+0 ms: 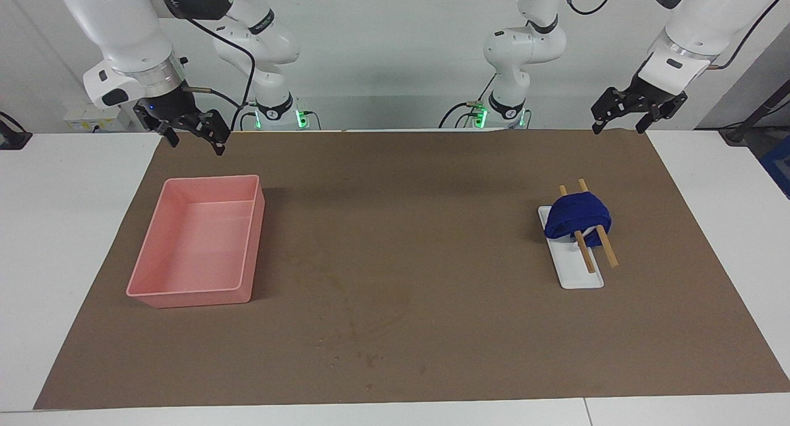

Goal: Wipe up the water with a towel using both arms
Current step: 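Reach the left gripper to the blue cloth and grasp it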

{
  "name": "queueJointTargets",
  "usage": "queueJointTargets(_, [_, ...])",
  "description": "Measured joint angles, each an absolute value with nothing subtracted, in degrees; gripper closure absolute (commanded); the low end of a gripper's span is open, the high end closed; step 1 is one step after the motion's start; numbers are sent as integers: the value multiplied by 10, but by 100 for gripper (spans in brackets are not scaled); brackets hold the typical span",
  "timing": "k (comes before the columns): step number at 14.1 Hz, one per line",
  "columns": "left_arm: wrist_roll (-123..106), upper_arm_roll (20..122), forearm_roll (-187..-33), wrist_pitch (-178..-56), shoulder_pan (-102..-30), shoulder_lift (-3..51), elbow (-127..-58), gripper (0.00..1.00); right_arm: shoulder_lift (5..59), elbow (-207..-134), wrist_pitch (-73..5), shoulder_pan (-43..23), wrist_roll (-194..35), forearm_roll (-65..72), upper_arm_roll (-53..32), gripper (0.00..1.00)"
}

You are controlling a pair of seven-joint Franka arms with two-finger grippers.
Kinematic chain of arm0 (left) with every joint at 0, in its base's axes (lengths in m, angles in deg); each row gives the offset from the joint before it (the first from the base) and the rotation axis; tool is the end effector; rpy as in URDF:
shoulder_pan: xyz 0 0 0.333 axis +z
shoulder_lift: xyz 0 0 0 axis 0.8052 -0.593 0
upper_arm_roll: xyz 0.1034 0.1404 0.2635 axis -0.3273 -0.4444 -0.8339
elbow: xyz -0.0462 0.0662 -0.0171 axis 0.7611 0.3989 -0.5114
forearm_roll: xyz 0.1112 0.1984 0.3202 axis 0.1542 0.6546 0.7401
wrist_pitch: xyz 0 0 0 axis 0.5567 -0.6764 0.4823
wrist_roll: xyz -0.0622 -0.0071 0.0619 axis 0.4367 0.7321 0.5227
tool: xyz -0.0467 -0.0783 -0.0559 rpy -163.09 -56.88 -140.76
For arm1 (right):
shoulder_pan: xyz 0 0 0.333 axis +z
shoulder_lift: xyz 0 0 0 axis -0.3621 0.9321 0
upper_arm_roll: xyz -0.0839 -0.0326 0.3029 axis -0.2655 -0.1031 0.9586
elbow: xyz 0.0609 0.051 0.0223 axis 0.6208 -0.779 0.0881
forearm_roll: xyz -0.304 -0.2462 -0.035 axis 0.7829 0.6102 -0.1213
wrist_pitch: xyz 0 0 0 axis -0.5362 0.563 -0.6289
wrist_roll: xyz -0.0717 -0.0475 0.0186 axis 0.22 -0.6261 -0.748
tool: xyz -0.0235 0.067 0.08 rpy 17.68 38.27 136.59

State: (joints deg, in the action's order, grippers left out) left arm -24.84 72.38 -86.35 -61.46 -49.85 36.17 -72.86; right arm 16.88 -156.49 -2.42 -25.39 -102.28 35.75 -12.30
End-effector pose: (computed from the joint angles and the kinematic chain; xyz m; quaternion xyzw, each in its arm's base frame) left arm 0.5262 -0.0110 0.6434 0.9991 -0.0173 -0.0373 0.0128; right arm 0.5479 0.0118 0.6209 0.9927 -0.1150 -0.0328 0.0178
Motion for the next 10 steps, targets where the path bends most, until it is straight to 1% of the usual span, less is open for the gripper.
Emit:
queueJointTargets(8, [-249,725,-863,-618,-497,363,-736,0,168,-1567,-24,-254,-1023,357,-124,0])
queueJointTargets(10, [-249,724,-863,-675,-496,374,-773,0,167,-1567,-24,-254,-1023,357,-124,0])
